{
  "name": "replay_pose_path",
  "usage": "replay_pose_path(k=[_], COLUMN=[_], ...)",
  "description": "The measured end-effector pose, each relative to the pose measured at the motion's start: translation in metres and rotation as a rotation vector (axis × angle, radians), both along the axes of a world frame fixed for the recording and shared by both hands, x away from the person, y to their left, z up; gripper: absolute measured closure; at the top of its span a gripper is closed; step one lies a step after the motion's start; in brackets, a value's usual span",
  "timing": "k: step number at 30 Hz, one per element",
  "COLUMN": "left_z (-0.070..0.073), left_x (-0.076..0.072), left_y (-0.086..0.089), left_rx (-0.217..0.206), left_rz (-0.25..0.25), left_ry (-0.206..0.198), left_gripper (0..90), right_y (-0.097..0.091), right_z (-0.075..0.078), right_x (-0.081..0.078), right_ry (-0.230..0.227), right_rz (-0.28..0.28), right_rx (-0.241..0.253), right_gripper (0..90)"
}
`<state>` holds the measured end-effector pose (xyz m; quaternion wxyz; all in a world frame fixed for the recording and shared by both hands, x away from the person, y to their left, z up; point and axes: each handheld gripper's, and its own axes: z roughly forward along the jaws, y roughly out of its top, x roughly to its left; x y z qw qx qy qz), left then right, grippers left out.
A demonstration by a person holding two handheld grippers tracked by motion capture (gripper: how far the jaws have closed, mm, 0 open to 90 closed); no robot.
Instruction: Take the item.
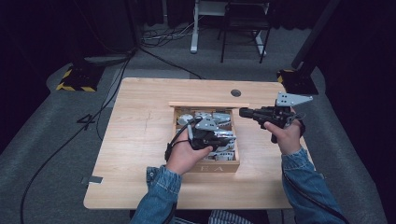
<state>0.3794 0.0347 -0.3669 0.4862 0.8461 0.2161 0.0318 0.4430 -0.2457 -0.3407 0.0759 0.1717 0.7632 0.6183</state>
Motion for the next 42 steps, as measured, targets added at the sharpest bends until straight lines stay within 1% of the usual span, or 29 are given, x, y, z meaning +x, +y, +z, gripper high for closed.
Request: replay_pose_path(k=[1, 2, 3, 4, 7, 8, 9, 14, 15, 16, 19, 23, 25, 27, 30, 31, 32, 34, 36, 37, 38, 39, 40, 41, 42], left_z=[0.002, 0.002, 0.003, 0.003, 0.006, 0.006, 0.008, 0.012, 0.013, 0.013, 0.013, 0.014, 0.013, 0.013, 0.013, 0.012, 0.012, 0.011, 0.008, 0.005, 0.005, 0.002, 0.0, -0.004, -0.004], left_x=[-0.002, -0.002, -0.003, -0.003, -0.007, -0.007, -0.008, -0.012, -0.014, -0.014, -0.016, -0.017, -0.018, -0.019, -0.021, -0.024, -0.024, -0.026, -0.029, -0.031, -0.031, -0.032, -0.033, -0.034, -0.034], left_y=[0.007, 0.007, 0.014, 0.014, 0.029, 0.029, 0.033, 0.05, 0.058, 0.058, 0.068, 0.08, 0.086, 0.092, 0.102, 0.107, 0.107, 0.113, 0.119, 0.124, 0.124, 0.127, 0.13, 0.134, 0.134], left_rx=[0.003, 0.003, -0.003, -0.003, -0.036, -0.036, -0.041, -0.035, -0.042, -0.042, -0.043, -0.032, -0.029, -0.016, -0.015, -0.017, -0.017, -0.007, -0.009, -0.014, -0.014, -0.025, -0.026, -0.024, -0.024], left_rz=[0.014, 0.014, 0.028, 0.028, 0.039, 0.039, 0.049, 0.081, 0.097, 0.097, 0.118, 0.144, 0.153, 0.167, 0.188, 0.197, 0.197, 0.213, 0.227, 0.244, 0.244, 0.256, 0.266, 0.287, 0.287], left_ry=[-0.005, -0.005, -0.011, -0.011, -0.01, -0.01, -0.016, -0.035, -0.038, -0.038, -0.039, -0.05, -0.048, -0.052, -0.056, -0.051, -0.051, -0.057, -0.057, -0.054, -0.054, -0.05, -0.05, -0.048, -0.048], left_gripper=[89.7, 89.6, 89.6, 89.6, 89.6, 89.6, 89.6, 89.6, 89.6, 89.6, 89.5, 89.6, 89.5, 89.6, 89.5, 89.5, 89.5, 89.5, 89.5, 89.5, 89.5, 89.5, 89.5, 89.4, 89.5], right_y=[0.0, 0.0, -0.001, -0.001, -0.002, -0.002, -0.002, -0.002, -0.002, -0.002, -0.002, -0.002, -0.001, -0.001, 0.002, 0.004, 0.004, 0.004, 0.004, 0.004, 0.004, 0.004, 0.004, 0.004, 0.004], right_z=[0.001, 0.001, 0.001, 0.001, 0.001, 0.001, 0.001, 0.0, 0.0, 0.0, 0.0, 0.0, 0.0, -0.001, -0.003, -0.004, -0.004, -0.004, -0.004, -0.004, -0.004, -0.004, -0.004, -0.004, -0.004], right_x=[0.0, 0.0, 0.001, 0.001, 0.0, 0.0, -0.001, -0.003, -0.003, -0.003, -0.003, -0.003, -0.003, -0.004, -0.005, -0.005, -0.005, -0.006, -0.006, -0.006, -0.006, -0.007, -0.007, -0.007, -0.007], right_ry=[0.001, 0.001, 0.001, 0.001, 0.003, 0.003, 0.003, 0.009, 0.009, 0.009, 0.009, 0.009, 0.01, 0.011, 0.016, 0.016, 0.016, 0.015, 0.012, 0.013, 0.013, 0.013, 0.013, 0.013, 0.013], right_rz=[0.002, 0.002, 0.002, 0.002, 0.001, 0.001, 0.001, 0.0, 0.0, 0.0, -0.002, -0.003, -0.002, -0.001, 0.005, 0.006, 0.006, 0.005, 0.003, 0.002, 0.002, -0.001, -0.001, -0.003, -0.003], right_rx=[0.003, 0.003, 0.008, 0.008, 0.007, 0.007, 0.006, 0.005, 0.004, 0.004, 0.003, 0.004, 0.005, 0.002, -0.006, -0.011, -0.011, -0.014, -0.011, -0.011, -0.011, -0.011, -0.011, -0.011, -0.012], right_gripper=[90.0, 90.0, 90.0, 90.0, 90.0, 90.0, 90.0, 90.0, 90.0, 90.0, 90.0, 90.0, 90.0, 90.0, 90.0, 90.0, 90.0, 90.0, 90.0, 90.0, 90.0, 90.0, 90.0, 90.0, 90.0])
